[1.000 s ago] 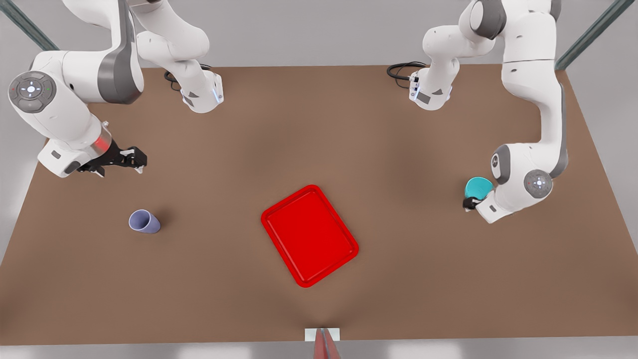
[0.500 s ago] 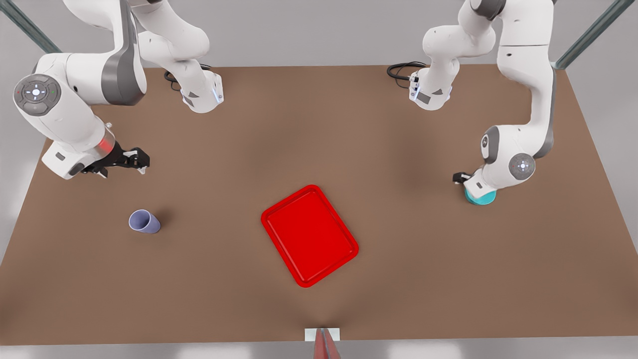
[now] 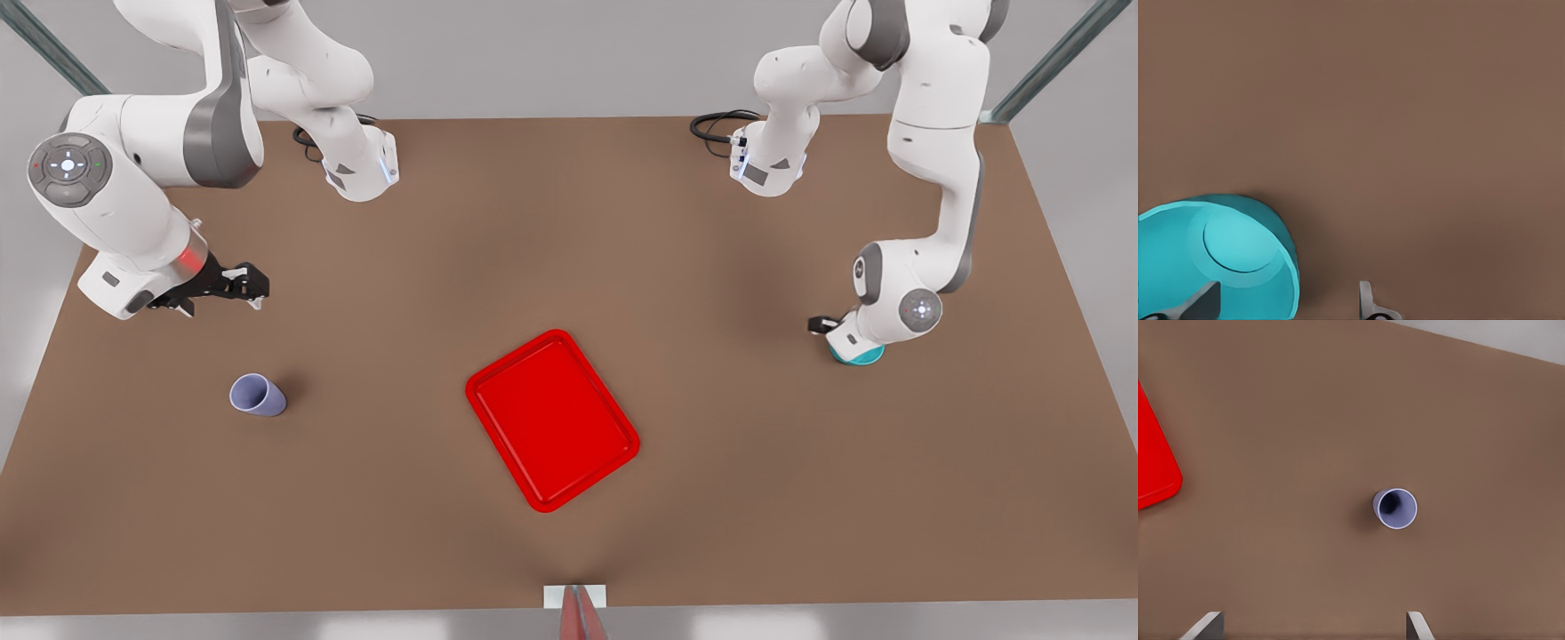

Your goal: Place the bowl on the tray with the left arm and the cup on the tray with the right arm

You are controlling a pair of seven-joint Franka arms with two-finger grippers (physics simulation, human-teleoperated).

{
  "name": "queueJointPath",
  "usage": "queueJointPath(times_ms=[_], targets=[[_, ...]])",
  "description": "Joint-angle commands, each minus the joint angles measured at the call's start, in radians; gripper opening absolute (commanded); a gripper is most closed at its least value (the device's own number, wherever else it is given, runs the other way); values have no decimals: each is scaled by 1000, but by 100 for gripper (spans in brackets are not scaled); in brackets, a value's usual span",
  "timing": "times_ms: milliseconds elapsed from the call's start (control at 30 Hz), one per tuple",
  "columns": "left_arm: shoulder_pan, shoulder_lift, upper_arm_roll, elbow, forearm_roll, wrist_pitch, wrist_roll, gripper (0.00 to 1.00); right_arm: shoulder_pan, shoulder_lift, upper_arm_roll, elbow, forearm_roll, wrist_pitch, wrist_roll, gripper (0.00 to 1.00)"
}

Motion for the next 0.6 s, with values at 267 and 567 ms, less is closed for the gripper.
queueJointPath(times_ms=[267,567], targets=[[10,28,2,-17,60,37,0,100,2,0,1,-2,0,-2,-1,100],[-12,36,6,-17,129,37,1,49,3,0,3,-2,0,-5,1,100]])
